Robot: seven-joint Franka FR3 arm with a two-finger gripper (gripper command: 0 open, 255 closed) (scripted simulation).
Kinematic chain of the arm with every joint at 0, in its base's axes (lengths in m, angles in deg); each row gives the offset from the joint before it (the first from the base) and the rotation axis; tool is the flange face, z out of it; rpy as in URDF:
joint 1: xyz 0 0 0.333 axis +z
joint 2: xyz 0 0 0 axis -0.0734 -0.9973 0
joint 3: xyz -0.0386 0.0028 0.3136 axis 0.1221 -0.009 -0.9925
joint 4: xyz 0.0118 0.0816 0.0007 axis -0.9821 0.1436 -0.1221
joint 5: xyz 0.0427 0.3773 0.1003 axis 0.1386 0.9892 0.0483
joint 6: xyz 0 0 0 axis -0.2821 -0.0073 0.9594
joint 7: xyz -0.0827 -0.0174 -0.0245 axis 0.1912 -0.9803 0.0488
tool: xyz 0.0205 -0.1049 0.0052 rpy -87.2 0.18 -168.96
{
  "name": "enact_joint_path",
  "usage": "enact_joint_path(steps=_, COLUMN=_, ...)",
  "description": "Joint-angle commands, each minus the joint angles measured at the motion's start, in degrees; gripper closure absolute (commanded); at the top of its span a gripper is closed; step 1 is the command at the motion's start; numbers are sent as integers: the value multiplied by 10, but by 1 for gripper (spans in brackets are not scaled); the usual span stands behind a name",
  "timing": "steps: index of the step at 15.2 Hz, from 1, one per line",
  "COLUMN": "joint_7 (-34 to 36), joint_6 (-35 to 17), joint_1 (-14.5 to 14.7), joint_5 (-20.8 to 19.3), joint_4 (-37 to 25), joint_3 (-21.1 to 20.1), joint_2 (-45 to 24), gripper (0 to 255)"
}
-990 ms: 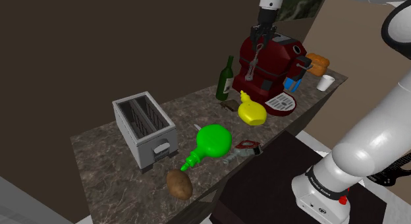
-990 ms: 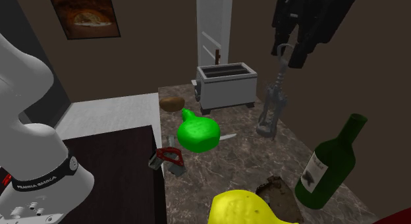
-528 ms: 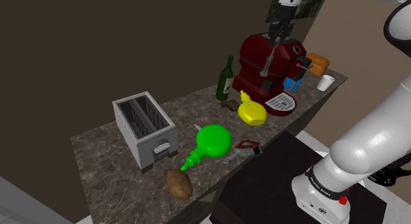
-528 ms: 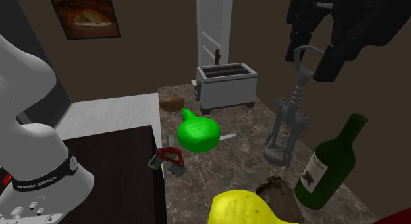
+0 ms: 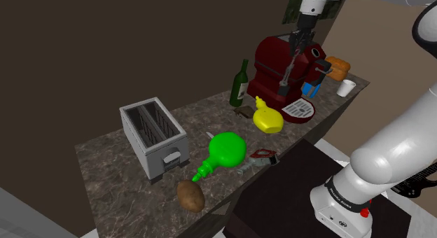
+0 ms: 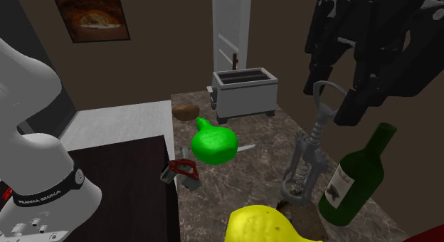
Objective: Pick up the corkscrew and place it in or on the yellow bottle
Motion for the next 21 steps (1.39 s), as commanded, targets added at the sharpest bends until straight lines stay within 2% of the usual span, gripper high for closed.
enact_joint_path(steps=1, joint_7=1, joint_6=-14, joint_1=0, joint_5=0, joint_4=13, joint_3=0, joint_2=0, gripper=255)
enact_joint_path(steps=21, joint_7=3, joint_6=-164, joint_1=-1, joint_5=1, joint_4=146, joint_3=0, joint_2=-18, gripper=255)
